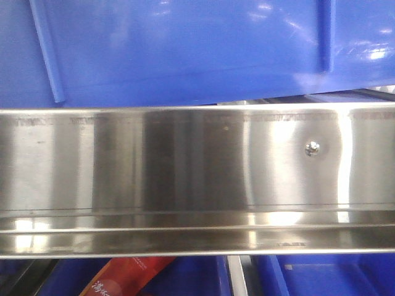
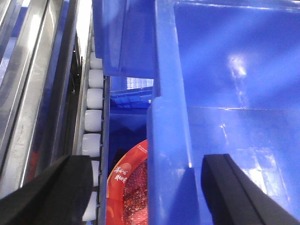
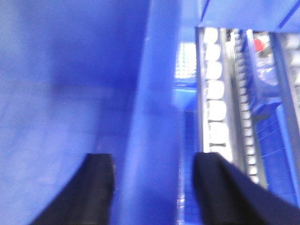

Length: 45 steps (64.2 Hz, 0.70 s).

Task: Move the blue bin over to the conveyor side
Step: 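Close both grippers on the blue bin's side walls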

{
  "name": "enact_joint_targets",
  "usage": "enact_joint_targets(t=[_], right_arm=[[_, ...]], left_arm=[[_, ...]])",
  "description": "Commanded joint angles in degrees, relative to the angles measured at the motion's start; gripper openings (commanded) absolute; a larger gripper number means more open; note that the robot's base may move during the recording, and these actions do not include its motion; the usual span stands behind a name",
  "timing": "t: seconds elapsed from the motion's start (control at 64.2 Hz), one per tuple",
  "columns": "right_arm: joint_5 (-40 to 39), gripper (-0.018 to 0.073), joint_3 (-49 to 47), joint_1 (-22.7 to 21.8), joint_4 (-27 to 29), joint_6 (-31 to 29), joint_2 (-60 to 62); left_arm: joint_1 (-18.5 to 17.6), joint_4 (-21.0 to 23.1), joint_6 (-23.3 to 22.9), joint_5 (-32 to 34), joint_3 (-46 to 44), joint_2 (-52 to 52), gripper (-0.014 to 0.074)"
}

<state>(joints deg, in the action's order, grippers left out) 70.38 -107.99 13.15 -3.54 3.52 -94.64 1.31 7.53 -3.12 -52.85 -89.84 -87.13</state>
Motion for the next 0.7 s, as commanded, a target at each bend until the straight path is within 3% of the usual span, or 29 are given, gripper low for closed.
enact_joint_targets(t=[0.0,0.187,0.686], right_arm=[[-0.4,0.0180,0.2,0.0,-0.7,-0.6,-0.1],[-0.4,-0.0105,0.2,0.0,-0.8,-0.6,-0.1],[-0.4,-0.0078,0.2,0.0,-0.8,-0.6,-0.1]], left_arm=[[0.1,0.1,0.1,0.3,-0.3,0.0,0.0393],[0.1,1.0,0.1,1.5,-0.3,0.0,0.0393],[-2.2,0.8,0.1,-1.7,-0.3,-1.7,0.0386]])
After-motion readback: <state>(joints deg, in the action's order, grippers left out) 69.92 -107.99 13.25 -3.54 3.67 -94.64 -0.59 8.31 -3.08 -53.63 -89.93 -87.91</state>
